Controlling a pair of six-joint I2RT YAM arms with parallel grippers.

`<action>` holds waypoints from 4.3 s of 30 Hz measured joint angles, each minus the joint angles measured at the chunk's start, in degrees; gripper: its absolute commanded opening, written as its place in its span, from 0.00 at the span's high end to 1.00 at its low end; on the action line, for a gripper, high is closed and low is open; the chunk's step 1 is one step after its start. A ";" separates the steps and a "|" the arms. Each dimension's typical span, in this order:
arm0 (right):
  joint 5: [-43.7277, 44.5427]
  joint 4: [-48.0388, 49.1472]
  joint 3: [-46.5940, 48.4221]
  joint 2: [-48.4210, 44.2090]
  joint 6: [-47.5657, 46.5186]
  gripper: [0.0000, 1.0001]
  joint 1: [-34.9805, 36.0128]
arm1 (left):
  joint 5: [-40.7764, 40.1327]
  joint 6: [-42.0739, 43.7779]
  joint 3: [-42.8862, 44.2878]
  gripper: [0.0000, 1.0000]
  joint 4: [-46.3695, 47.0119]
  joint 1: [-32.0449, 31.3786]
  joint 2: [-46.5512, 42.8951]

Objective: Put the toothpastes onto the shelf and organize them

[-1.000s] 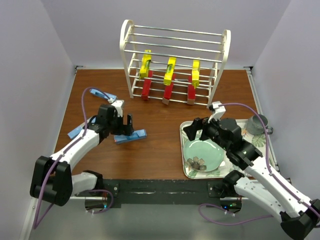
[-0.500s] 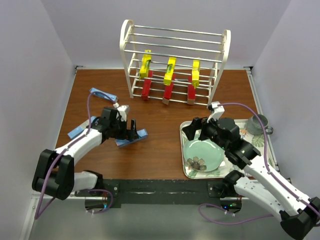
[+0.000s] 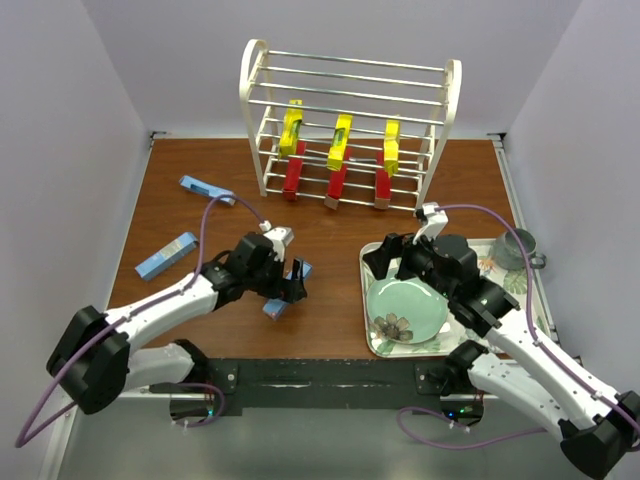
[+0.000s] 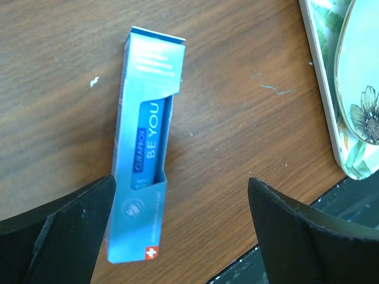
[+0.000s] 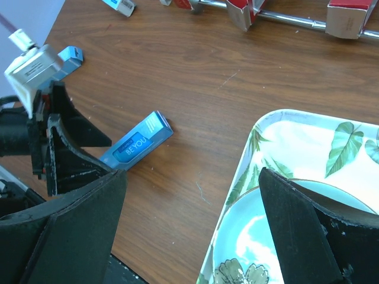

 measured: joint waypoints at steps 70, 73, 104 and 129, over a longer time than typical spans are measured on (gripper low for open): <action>-1.25 2.67 -0.94 3.43 0.04 0.02 0.00 | -37.73 -2.56 14.69 0.96 -13.92 -16.46 -10.75; -1.03 2.60 -0.94 3.43 -0.44 0.02 0.00 | -35.63 1.40 25.11 0.96 -17.44 -13.86 -7.63; 1.68 -5.46 -0.94 -5.75 -3.54 0.02 0.00 | -15.34 19.02 88.78 0.91 -23.67 16.31 33.31; 3.82 -8.90 -0.94 -6.38 -3.48 0.02 0.00 | -16.26 20.33 88.06 0.71 -16.85 17.05 38.27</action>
